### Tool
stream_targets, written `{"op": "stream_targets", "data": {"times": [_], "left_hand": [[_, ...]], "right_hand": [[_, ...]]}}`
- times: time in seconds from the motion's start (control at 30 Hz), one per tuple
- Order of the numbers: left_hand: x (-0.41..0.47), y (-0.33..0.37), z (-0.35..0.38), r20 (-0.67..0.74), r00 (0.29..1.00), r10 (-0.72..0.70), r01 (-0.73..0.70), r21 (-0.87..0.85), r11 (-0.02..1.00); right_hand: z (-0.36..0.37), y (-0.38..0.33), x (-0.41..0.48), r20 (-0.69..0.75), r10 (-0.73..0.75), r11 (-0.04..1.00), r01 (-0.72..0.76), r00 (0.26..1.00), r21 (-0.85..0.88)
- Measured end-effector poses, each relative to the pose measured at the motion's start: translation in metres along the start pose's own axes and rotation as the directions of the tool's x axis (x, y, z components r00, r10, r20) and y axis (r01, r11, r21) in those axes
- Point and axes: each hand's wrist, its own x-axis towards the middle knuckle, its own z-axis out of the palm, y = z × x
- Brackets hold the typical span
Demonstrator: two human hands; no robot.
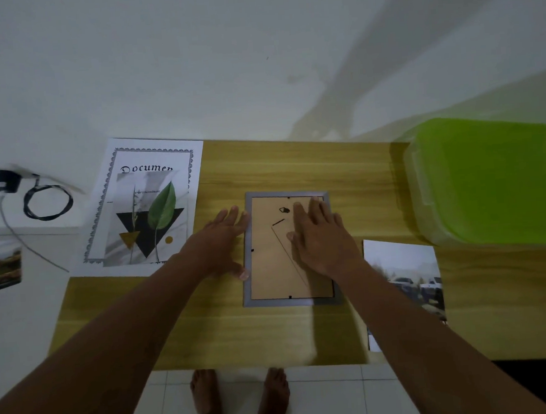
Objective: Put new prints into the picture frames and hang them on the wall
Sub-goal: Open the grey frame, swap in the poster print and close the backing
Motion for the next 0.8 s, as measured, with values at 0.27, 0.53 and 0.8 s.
{"op": "stream_targets", "data": {"times": [0.27,0.53,0.8], "left_hand": [[0.001,-0.002,0.002,-0.016,1.000,0.015,-0.014,0.042,0.999],[0.000,-0.003,0.002,-0.022,0.999,0.027,-0.027,0.019,0.999],[-0.001,-0.002,0.003,-0.027,0.999,0.029,-0.028,0.011,1.000]], "right_hand": [[0.032,-0.015,-0.053,-0.107,0.216,0.967,-0.198,0.971,0.161],[0.031,-0.014,-0.074,-0.107,0.291,0.921,-0.248,0.951,0.301],[0.037,-0.011,-0.083,-0.083,0.313,0.904,-0.270,0.946,0.331]]}}
